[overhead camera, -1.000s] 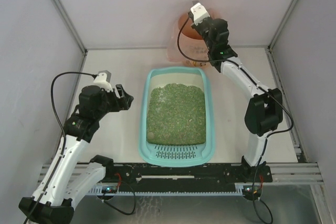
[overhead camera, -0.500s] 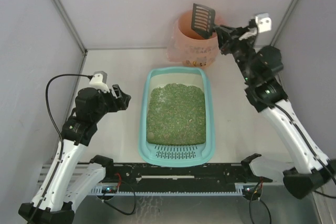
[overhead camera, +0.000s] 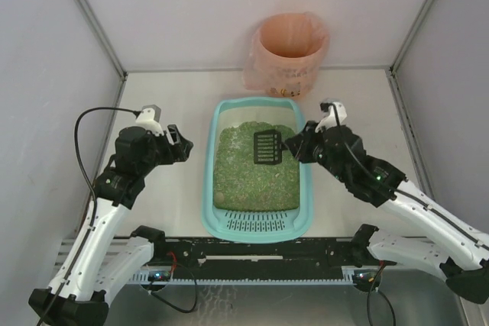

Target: Clean the litter box

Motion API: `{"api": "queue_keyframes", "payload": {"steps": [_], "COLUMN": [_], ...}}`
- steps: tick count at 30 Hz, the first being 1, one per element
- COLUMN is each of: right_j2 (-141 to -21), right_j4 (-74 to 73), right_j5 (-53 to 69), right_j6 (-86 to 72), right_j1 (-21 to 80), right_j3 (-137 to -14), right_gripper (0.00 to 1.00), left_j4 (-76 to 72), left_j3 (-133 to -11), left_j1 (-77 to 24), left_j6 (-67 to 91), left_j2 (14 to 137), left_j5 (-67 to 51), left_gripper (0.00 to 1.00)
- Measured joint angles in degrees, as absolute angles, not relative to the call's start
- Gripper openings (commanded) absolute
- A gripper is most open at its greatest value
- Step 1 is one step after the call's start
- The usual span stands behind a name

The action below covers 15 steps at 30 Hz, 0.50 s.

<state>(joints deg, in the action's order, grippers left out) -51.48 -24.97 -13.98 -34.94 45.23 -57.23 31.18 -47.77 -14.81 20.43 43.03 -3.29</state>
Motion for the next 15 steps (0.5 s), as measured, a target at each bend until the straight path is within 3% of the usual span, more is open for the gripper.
{"api": "queue_keyframes", "payload": {"steps": [7,15], "right_j2": [-54.0,-64.6], "right_j4": [-30.9,-31.4], "right_j5": [-27.3,-34.6], "right_j6": [-45.3,-51.5], "right_j1": [56.2,60.6], "right_j3": [-56.4,-55.6], "right_gripper": [0.0,0.0], "left_j4": [30.9,30.5], "left_j3": [-47.8,-47.7], "left_j1": [-14.6,-14.5], "left_j6": [20.4,20.6], "left_j2": [43.1,43.8], "left_j5": [-4.6,-6.3], "left_gripper": [0.73,0.73]}}
